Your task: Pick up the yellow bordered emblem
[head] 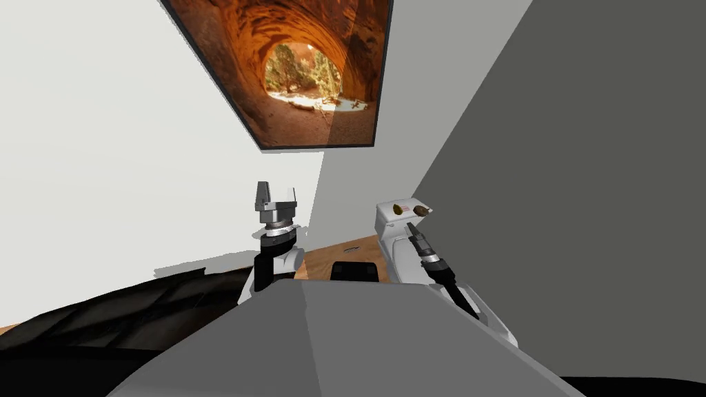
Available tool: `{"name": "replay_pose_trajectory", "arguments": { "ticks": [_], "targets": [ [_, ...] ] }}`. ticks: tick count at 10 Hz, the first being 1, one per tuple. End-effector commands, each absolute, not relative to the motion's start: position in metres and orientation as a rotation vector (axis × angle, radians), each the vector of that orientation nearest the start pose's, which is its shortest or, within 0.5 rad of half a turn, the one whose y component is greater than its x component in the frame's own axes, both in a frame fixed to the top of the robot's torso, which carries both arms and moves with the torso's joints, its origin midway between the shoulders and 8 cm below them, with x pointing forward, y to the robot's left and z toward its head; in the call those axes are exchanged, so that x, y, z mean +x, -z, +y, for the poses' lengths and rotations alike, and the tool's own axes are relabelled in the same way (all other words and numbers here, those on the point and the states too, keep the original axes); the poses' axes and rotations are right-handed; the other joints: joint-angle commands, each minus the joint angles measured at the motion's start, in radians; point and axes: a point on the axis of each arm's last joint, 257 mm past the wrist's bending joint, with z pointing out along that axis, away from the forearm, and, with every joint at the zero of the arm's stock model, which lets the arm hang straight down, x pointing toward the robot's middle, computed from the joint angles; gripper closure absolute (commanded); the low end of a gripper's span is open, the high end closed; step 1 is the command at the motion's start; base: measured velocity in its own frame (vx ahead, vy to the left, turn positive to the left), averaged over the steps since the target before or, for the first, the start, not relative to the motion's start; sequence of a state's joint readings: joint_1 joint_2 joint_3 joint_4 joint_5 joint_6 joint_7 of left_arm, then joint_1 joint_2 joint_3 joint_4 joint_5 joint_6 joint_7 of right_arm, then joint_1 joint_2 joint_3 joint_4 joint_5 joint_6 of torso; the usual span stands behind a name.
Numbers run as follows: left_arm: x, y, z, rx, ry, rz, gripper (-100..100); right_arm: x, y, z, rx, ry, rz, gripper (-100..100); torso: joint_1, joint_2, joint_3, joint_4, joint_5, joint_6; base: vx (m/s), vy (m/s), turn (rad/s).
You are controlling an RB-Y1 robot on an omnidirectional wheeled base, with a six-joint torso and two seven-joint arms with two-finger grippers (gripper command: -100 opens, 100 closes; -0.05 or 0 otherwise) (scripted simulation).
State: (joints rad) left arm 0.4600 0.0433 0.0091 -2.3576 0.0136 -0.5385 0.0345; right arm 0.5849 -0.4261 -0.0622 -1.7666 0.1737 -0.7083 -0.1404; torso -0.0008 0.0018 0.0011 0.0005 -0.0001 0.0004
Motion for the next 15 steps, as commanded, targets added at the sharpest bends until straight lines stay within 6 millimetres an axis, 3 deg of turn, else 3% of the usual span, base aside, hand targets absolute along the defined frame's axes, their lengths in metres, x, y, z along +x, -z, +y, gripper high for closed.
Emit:
{"name": "replay_pose_trajectory", "arguments": {
  "ticks": [1, 4, 6, 8, 11, 12, 15],
  "targets": [
    [0.321, -0.077, 0.268, -0.521, 1.385, 0.526, 0, 0.335, 0.22, -0.336, 0.597, -1.075, 1.377, -100, 0.0, 0.0, 0.0, 0.0, 0.0, 0.0, -0.034, 0.014, 0.39],
    [0.321, -0.077, 0.268, -0.521, 1.385, 0.526, 0, 0.317, 0.26, -0.36, 0.61, -1.018, 1.51, -100, 0.0, 0.001, 0.0, 0.0, 0.0, 0.001, -0.038, 0.018, 0.289],
    [0.321, -0.077, 0.268, -0.521, 1.385, 0.526, 0, 0.316, 0.266, -0.364, 0.622, -1.009, 1.518, -100, 0.0, 0.0, 0.0, 0.0, 0.0, 0.001, -0.009, 0.008, 0.101],
    [0.321, -0.077, 0.268, -0.521, 1.385, 0.526, 0, 0.304, 0.286, -0.379, 0.634, -0.973, 1.587, -100, 0.0, -0.001, -0.001, 0.0, 0.0, -0.001, -0.014, 0.012, 0.252],
    [0.321, -0.077, 0.268, -0.521, 1.385, 0.526, 0, 0.279, 0.321, -0.414, 0.654, -0.895, 1.721, -100, 0.0, 0.0, 0.0, 0.0, 0.0, 0.001, -0.027, 0.019, 0.249],
    [0.321, -0.077, 0.268, -0.521, 1.385, 0.526, 0, 0.277, 0.324, -0.416, 0.662, -0.889, 1.725, -100, 0.0, 0.0, 0.0, 0.0, 0.0, 0.0, -0.026, 0.016, 0.151],
    [0.321, -0.077, 0.268, -0.521, 1.384, 0.526, 0, 0.253, 0.346, -0.45, 0.667, -0.813, 1.845, -100, 0.0, -0.001, 0.0, 0.0, 0.0, 0.001, -0.023, 0.02, 0.261]
  ]
}}
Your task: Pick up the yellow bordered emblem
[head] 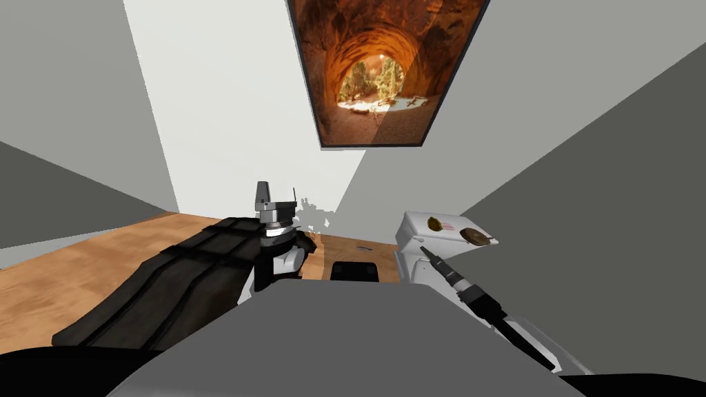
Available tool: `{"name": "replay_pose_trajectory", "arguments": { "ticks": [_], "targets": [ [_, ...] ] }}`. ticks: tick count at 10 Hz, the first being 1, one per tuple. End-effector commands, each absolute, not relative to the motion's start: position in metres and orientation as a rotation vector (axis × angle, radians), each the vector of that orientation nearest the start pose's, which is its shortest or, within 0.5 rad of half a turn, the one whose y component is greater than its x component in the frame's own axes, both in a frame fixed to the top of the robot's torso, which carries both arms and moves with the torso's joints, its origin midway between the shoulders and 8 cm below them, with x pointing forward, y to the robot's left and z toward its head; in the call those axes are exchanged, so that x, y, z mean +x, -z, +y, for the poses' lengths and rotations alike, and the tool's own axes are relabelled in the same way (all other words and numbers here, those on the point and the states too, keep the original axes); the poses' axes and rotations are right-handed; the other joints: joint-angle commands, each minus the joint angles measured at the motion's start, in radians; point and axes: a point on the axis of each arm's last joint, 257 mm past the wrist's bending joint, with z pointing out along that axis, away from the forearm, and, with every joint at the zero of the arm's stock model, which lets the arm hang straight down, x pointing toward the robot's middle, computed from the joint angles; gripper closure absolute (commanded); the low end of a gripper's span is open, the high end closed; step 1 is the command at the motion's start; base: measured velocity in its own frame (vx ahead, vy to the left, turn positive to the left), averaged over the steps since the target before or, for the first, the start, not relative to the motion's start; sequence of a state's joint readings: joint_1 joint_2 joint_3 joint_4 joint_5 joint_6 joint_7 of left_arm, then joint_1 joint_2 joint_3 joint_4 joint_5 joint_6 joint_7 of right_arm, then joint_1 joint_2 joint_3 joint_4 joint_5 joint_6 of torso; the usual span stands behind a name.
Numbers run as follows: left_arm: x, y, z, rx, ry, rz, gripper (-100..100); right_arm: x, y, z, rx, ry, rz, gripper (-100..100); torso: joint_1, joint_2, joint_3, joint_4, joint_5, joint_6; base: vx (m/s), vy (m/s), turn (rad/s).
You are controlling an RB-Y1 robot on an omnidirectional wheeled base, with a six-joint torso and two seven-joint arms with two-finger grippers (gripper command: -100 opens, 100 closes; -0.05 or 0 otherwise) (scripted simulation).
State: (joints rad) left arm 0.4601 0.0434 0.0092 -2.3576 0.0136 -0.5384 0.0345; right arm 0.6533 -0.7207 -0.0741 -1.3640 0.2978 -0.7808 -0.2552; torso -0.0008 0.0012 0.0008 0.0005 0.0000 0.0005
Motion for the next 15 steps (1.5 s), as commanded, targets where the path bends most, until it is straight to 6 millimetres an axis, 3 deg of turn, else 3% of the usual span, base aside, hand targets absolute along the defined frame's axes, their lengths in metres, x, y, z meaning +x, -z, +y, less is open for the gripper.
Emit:
{"name": "replay_pose_trajectory", "arguments": {
  "ticks": [1, 4, 6, 7, 8, 13, 15],
  "targets": [
    [0.321, -0.077, 0.268, -0.521, 1.385, 0.526, 0, 0.245, 0.355, -0.46, 0.696, -0.787, 1.86, -100, 0.0, 0.0, 0.0, 0.0, 0.0, 0.0, -0.017, 0.017, 0.199],
    [0.321, -0.077, 0.268, -0.521, 1.384, 0.526, 0, 0.217, 0.371, -0.499, 0.707, -0.695, 1.973, -100, 0.0, 0.0, 0.0, 0.0, 0.0, 0.002, -0.021, 0.023, 0.264],
    [0.321, -0.077, 0.268, -0.521, 1.384, 0.526, 0, 0.207, 0.379, -0.51, 0.738, -0.666, 1.986, -100, 0.0, 0.0, 0.0, 0.0, 0.0, 0.001, -0.013, 0.012, 0.066],
    [0.321, -0.077, 0.268, -0.521, 1.384, 0.526, 0, 0.193, 0.383, -0.531, 0.745, -0.615, 2.038, -100, -0.001, 0.0, 0.0, 0.0, 0.0, 0.002, -0.016, 0.022, 0.265],
    [0.321, -0.077, 0.268, -0.521, 1.385, 0.526, 0, 0.187, 0.386, -0.536, 0.76, -0.6, 2.044, -100, 0.0, 0.0, 0.0, 0.0, 0.0, 0.0, -0.014, 0.016, 0.208],
    [0.321, -0.077, 0.268, -0.521, 1.384, 0.526, 0, 0.136, 0.389, -0.608, 0.805, -0.413, 2.187, -100, 0.0, 0.0, 0.0, 0.0, 0.0, 0.002, -0.017, 0.024, 0.243],
    [0.321, -0.077, 0.268, -0.521, 1.384, 0.526, 0, 0.126, 0.392, -0.616, 0.83, -0.387, 2.193, -100, 0.0, 0.0, 0.0, 0.0, 0.0, 0.002, -0.008, 0.012, 0.038]
  ]
}}
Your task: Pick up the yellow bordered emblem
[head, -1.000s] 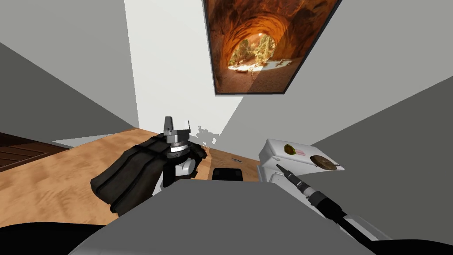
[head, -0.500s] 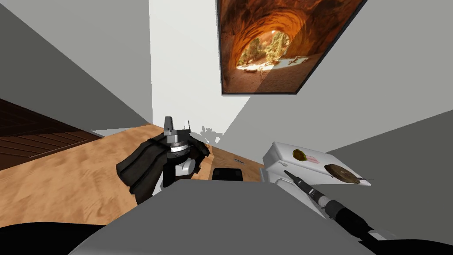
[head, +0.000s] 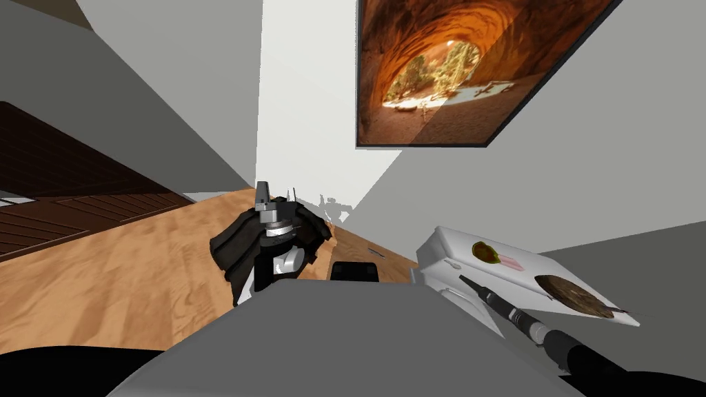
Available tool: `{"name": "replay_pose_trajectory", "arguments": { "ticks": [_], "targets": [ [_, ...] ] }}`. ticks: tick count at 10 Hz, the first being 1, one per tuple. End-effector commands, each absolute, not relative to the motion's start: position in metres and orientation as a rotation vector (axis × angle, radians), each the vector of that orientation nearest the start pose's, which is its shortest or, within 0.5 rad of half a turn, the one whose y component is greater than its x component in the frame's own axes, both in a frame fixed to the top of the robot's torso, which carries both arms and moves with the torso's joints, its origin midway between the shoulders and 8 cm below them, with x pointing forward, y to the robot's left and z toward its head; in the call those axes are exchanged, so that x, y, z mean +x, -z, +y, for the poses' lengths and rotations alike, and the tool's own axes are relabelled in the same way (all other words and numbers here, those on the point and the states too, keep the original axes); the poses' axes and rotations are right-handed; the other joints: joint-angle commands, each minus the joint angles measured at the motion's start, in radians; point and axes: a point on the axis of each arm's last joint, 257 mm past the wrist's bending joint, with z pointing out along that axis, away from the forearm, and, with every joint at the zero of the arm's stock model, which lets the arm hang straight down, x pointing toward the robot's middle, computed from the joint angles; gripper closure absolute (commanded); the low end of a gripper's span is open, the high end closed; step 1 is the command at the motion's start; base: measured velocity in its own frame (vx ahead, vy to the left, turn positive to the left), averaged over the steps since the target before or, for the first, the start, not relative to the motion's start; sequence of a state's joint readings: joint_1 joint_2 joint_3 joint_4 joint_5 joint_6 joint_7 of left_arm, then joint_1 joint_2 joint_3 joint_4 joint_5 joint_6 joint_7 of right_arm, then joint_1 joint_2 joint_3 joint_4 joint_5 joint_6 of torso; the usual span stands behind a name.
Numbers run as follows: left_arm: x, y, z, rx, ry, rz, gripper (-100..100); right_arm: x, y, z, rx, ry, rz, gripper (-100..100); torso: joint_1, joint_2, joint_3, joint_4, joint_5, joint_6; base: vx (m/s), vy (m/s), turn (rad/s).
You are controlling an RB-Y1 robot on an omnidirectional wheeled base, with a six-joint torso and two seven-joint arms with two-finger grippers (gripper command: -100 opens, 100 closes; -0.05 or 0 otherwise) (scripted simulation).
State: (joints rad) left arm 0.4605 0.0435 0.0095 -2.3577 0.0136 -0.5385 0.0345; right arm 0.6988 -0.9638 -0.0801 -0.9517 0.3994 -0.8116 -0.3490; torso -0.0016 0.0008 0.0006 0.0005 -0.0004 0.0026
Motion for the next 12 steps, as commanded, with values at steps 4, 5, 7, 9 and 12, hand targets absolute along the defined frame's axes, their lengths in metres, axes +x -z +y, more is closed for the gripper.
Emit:
{"name": "replay_pose_trajectory", "arguments": {
  "ticks": [4, 5, 7, 9, 12],
  "targets": [
    [0.321, -0.077, 0.268, -0.521, 1.384, 0.526, 0, 0.073, 0.373, -0.687, 0.884, -0.18, 2.298, -100, 0.001, 0.0, 0.0, 0.0, 0.0, -0.002, -0.013, 0.023, 0.273],
    [0.321, -0.077, 0.268, -0.521, 1.384, 0.526, 0, 0.068, 0.374, -0.69, 0.894, -0.169, 2.299, -100, 0.001, 0.0, 0.0, 0.0, 0.001, -0.002, -0.011, 0.021, 0.13],
    [0.321, -0.077, 0.268, -0.521, 1.384, 0.526, 0, 0.037, 0.353, -0.73, 0.926, -0.037, 2.346, -100, 0.001, 0.0, 0.0, 0.0, 0.0, -0.001, -0.013, 0.038, 0.32],
    [0.321, -0.077, 0.268, -0.521, 1.384, 0.526, 0, 0.022, 0.34, -0.749, 0.945, 0.029, 2.363, -100, 0.002, -0.001, 0.0, 0.0, 0.001, -0.001, -0.009, 0.029, 0.192],
    [0.321, -0.077, 0.268, -0.521, 1.384, 0.526, 0, 0.014, 0.329, -0.763, 0.949, 0.076, 2.378, -100, 0.001, 0.0, 0.0, 0.0, 0.0, -0.001, -0.004, 0.013, 0.092]
  ]
}}
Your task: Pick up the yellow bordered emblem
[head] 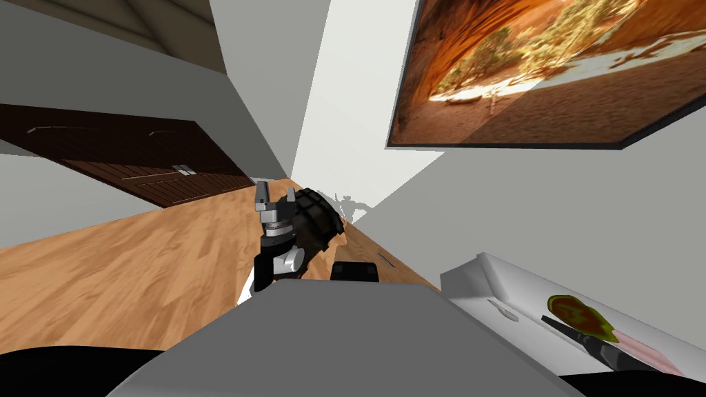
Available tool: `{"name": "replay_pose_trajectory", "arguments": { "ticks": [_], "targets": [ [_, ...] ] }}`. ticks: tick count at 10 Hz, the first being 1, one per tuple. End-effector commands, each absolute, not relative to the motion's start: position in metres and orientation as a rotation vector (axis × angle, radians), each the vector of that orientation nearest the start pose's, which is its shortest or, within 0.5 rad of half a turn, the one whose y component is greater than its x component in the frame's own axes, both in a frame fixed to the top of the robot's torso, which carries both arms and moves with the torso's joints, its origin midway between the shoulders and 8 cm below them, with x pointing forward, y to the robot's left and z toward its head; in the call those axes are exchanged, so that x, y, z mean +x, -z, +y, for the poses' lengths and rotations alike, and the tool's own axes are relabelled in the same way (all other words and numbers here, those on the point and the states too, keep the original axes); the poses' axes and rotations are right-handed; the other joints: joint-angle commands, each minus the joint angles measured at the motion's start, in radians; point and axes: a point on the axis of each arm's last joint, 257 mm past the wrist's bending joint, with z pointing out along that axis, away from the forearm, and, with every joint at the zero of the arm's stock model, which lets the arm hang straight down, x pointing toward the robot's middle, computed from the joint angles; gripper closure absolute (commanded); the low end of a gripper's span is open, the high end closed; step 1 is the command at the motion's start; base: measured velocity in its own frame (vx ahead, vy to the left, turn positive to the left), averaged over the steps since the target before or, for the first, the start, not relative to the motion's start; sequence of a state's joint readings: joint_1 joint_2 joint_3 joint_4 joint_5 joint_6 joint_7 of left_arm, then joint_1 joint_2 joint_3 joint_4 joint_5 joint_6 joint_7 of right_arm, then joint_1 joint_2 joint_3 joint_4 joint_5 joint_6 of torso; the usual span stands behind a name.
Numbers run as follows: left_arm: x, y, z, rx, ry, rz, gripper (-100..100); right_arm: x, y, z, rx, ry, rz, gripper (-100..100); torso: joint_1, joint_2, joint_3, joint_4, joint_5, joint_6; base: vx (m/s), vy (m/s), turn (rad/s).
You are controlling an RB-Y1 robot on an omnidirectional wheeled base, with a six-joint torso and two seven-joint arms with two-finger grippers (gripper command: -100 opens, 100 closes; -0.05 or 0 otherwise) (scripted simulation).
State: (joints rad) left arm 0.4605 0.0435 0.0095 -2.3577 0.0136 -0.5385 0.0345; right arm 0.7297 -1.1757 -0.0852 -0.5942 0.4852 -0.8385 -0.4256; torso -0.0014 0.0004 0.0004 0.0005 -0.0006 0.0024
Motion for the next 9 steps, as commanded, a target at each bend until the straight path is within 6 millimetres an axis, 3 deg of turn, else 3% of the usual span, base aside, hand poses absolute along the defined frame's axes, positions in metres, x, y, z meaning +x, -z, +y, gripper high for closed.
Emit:
{"name": "replay_pose_trajectory", "arguments": {
  "ticks": [1, 2, 4, 7, 9],
  "targets": [
    [0.321, -0.077, 0.268, -0.521, 1.384, 0.526, 0, 0.004, 0.317, -0.776, 0.958, 0.126, 2.39, -100, 0.0, 0.0, 0.0, 0.0, 0.0, 0.0, -0.005, 0.014, 0.161],
    [0.321, -0.077, 0.268, -0.521, 1.384, 0.526, 0, -0.01, 0.304, -0.791, 0.978, 0.187, 2.396, -100, 0.0, 0.0, 0.0, 0.0, 0.0, 0.0, -0.005, 0.024, 0.254],
    [0.321, -0.077, 0.268, -0.521, 1.384, 0.526, 0, -0.01, 0.304, -0.791, 0.978, 0.187, 2.396, -100, 0.0, 0.0, 0.0, 0.0, 0.0, 0.0, -0.002, 0.011, 0.036],
    [0.321, -0.077, 0.268, -0.521, 1.384, 0.526, 0, -0.03, 0.273, -0.819, 0.998, 0.3, 2.412, -100, 0.0, 0.0, 0.0, 0.0, 0.0, 0.0, -0.004, 0.018, 0.175],
    [0.321, -0.077, 0.268, -0.521, 1.384, 0.526, 0, -0.028, 0.275, -0.818, 0.997, 0.295, 2.409, -100, 0.0, 0.0, 0.0, 0.0, 0.0, 0.001, -0.001, 0.006, 0.025]
  ]
}}
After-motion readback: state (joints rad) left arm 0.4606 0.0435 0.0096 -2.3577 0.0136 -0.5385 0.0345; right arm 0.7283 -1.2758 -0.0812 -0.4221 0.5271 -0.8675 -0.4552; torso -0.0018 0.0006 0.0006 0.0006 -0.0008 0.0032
